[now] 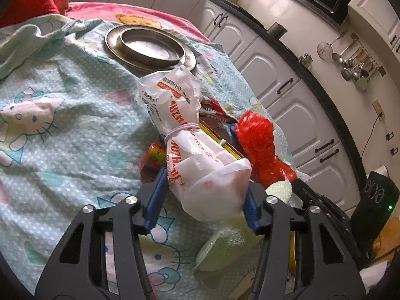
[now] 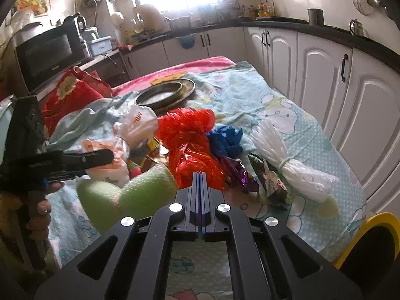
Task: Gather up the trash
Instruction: 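Grasp the white printed plastic bag with the left gripper while the right gripper grasps the red plastic bag, then carry the white bag and red bag over the yellow-rimmed bin with both grippers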
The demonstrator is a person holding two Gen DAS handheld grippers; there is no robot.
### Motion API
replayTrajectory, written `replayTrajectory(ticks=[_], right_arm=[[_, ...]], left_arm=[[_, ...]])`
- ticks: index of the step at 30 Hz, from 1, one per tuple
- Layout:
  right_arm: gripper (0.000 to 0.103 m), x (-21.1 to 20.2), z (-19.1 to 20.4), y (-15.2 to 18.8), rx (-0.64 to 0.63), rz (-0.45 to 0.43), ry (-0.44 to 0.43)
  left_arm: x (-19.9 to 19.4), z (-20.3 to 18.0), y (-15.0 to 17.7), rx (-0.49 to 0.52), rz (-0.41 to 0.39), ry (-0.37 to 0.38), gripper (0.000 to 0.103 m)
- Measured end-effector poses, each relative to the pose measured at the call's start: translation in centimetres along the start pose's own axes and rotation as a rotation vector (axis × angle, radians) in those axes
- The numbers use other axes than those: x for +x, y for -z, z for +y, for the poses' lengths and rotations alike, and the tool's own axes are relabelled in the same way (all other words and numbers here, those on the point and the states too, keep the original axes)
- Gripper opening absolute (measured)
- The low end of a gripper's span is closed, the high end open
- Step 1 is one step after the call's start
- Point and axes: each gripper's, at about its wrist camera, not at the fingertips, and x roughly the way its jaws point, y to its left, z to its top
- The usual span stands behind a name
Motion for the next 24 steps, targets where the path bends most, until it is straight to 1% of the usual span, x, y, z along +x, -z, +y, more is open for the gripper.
replayTrajectory(ticks=[5, 9, 18, 24], right_arm=[[0.001, -1.1, 0.6, -0.5, -0.009, -0.047, -0.015], [0.001, -2.1, 0.9, -0.8, -0.012, -0.09, -0.017], [0.001, -4.8, 0.7, -1.9, 0.005, -0.189, -0.034], [0.001, -7.0, 0.5, -2.4, 0.013, -0.236, -0.033]], left_arm=[[-1.2, -0.4, -0.3, 0.026, -0.045, 0.0, 0.034], [-2.3, -1.0, -0.5, 0.041, -0.084, 0.003, 0.03], [-4.9, -2.3, -0.9, 0.084, -0.163, 0.017, 0.028], [-5.9, -3.7, -0.6, 0.116, -0.186, 0.044, 0.027]])
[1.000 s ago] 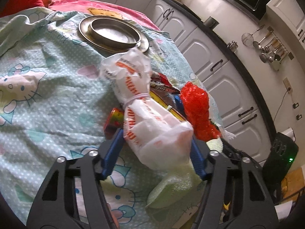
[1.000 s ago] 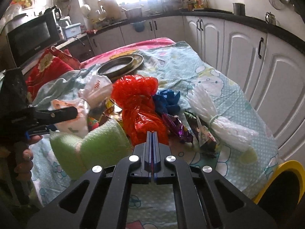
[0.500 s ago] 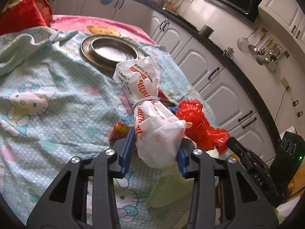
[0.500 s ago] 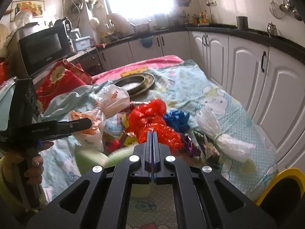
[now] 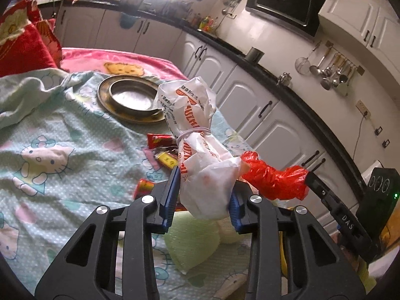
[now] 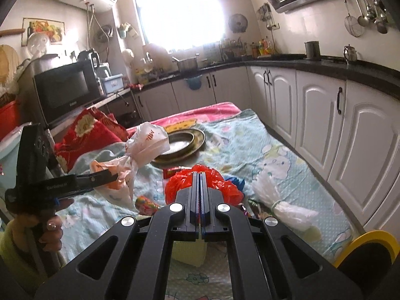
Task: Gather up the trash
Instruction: 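Carry the white bag and red bag over the yellow-rimmed bin with both grippers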
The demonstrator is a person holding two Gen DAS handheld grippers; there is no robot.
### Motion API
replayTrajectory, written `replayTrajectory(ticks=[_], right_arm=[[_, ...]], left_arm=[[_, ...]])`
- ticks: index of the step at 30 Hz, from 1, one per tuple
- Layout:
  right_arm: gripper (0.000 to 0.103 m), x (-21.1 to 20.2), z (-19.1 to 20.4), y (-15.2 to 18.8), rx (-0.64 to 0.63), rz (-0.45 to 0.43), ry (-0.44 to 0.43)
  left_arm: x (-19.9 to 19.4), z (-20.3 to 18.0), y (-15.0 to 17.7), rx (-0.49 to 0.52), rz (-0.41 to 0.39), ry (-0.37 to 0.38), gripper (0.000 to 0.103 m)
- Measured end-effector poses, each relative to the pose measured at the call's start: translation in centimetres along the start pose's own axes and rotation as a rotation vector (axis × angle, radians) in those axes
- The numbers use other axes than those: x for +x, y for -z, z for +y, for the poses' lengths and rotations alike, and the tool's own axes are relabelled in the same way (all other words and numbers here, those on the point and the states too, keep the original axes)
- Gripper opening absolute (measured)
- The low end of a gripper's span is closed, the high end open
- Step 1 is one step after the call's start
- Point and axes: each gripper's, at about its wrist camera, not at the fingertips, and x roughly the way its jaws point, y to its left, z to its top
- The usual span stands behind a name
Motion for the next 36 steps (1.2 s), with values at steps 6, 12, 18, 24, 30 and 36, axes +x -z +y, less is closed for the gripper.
replayTrajectory(ticks=[6, 12, 18, 24, 30, 36], right_arm=[[0.001, -2.3, -0.2, -0.4, 0.005, -0.03, 0.015], [0.001, -4.9, -0.6, -0.2, -0.009, -0.057, 0.051], [0.001, -8.0, -1.8, 0.3, 0.019, -0.084, 0.094], [0.001, -10.4, -2.9, 1.0, 0.036, -0.107, 0.15], [0.001, -12.9, -4.6, 2.1, 0.075, -0.124, 0.21], [0.001, -15.3, -7.0, 3.5, 0.135, -0.137, 0.289]], left_arm=[[-0.6, -2.0, 0.4, 0.046, -0.003, 0.034, 0.027], [-0.6, -4.5, 1.2, 0.102, 0.011, 0.067, 0.027], [-0.1, -6.6, 2.3, 0.151, 0.036, 0.096, 0.027], [0.6, -8.6, 3.3, 0.206, 0.063, 0.121, 0.027], [1.5, -10.5, 4.5, 0.259, 0.096, 0.145, 0.027], [2.6, -12.6, 5.8, 0.312, 0.134, 0.173, 0.027]])
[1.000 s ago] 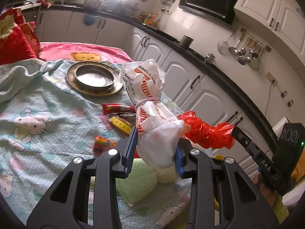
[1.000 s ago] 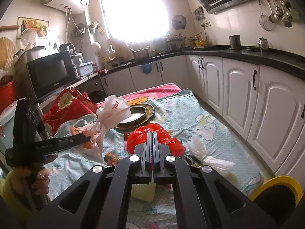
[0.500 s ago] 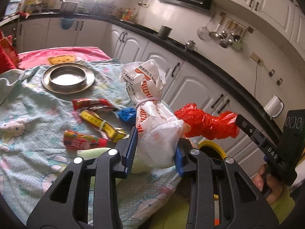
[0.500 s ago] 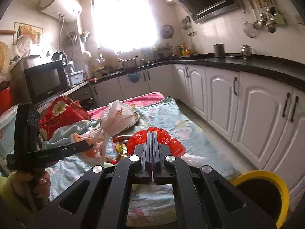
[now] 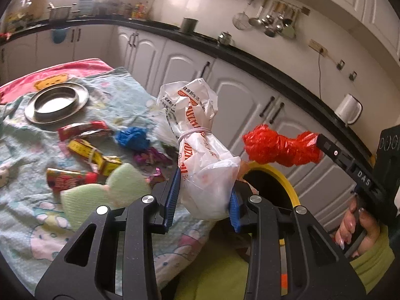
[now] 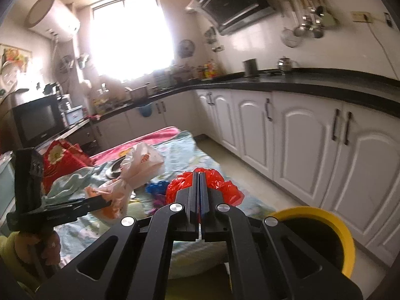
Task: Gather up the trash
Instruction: 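Carry the white bag and red bag over the yellow-rimmed bin with both grippers, then open both grippers to drop the bags into the bin, then return to the bed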
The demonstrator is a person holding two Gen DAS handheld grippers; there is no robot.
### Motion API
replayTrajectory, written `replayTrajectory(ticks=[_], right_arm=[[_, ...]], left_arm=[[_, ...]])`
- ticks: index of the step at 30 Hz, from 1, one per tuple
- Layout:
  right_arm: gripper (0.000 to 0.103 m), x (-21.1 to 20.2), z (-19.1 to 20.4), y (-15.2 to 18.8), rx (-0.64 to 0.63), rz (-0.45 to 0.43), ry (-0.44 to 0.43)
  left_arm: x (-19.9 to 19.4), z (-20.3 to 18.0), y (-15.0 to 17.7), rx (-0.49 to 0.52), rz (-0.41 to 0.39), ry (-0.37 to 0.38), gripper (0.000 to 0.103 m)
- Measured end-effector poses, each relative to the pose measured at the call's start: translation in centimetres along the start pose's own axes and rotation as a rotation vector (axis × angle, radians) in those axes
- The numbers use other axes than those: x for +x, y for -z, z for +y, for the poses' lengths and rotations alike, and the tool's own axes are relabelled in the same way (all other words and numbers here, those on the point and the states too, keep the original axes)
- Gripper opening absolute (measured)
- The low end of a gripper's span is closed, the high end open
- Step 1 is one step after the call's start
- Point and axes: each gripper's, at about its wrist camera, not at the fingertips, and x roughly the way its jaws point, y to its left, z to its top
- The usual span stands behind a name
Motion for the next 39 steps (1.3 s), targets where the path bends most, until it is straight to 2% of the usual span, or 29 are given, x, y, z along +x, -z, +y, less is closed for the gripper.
replayTrajectory(ticks=[13, 23, 30, 39], right_arm=[[0.001, -2.4, -6.0, 1.7, 0.129, 0.012, 0.146], [0.001, -2.7, -9.3, 3.5, 0.18, 0.068, 0.266], [0.001, -2.5, -11.3, 4.7, 0.23, 0.116, 0.323], [0.001, -1.9, -13.2, 5.5, 0.289, 0.158, 0.349]], left_arm=[[4.0, -4.9, 1.7, 0.114, 0.094, 0.068, 0.027], [7.8, -8.2, 3.5, 0.177, 0.2, 0.121, 0.027], [10.6, -10.5, 5.0, 0.232, 0.269, 0.152, 0.027], [13.3, -12.1, 6.0, 0.261, 0.335, 0.174, 0.028]])
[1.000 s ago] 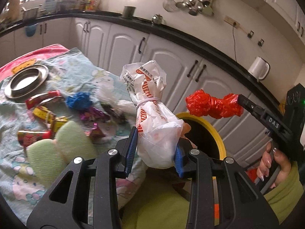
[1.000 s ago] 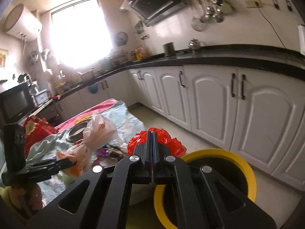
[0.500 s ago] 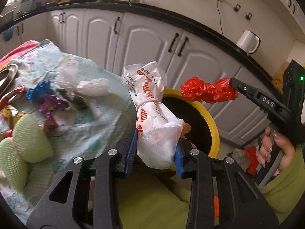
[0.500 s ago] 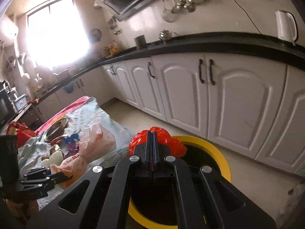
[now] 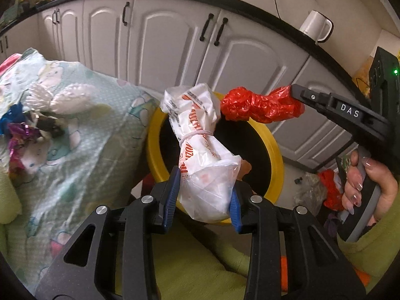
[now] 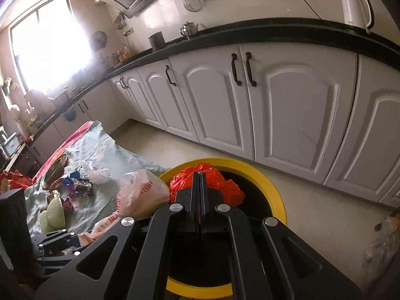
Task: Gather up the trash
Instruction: 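Open both grippers to drop the bags into the bin, then return to the bed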
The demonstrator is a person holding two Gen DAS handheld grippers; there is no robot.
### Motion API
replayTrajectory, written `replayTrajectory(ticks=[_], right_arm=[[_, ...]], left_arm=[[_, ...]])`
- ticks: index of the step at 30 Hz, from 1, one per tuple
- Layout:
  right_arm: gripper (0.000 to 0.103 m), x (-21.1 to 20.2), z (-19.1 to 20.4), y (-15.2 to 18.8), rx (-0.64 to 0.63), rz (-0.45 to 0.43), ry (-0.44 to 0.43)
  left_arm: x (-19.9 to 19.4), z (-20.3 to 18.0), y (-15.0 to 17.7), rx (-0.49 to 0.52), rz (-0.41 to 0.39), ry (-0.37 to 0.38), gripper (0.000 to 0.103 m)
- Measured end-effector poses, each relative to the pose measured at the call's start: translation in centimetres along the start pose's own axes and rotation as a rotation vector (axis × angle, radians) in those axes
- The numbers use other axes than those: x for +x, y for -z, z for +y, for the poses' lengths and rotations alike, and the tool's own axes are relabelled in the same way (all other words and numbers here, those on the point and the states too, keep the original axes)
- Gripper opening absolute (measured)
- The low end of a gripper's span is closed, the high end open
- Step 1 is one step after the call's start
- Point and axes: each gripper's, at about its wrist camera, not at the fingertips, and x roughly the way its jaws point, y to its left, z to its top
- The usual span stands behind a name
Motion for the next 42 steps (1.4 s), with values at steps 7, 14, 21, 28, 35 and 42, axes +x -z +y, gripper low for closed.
replayTrajectory(ticks=[7, 14, 21, 28, 35, 42], right_arm=[[0.006, 0.7, -0.7, 0.1, 0.028, 0.027, 0.012], [0.044, 0.4, -0.6, 0.0, 0.031, 0.002, 0.032], [0.049, -0.3, 0.7, -0.3, -0.009, -0.032, 0.011], [0.054, -1.6, 4.1, -0.5, -0.092, -0.075, -0.049], [0.06, -2.6, 8.0, -0.3, -0.183, -0.104, -0.112], [0.064, -3.0, 11.6, 0.2, -0.266, -0.118, -0.165]], left_arm=[[1.2, 0.1, -0.8, -0.021, 0.009, 0.02, 0.046], [0.0, 1.3, -0.9, -0.064, -0.045, 0.005, 0.079], [-3.5, 2.9, -1.1, -0.091, -0.157, -0.076, 0.092], [-6.9, 4.9, -1.0, -0.111, -0.248, -0.171, 0.092], [-9.8, 6.7, -0.5, -0.134, -0.309, -0.237, 0.092], [-12.2, 8.4, 0.3, -0.158, -0.363, -0.297, 0.092]])
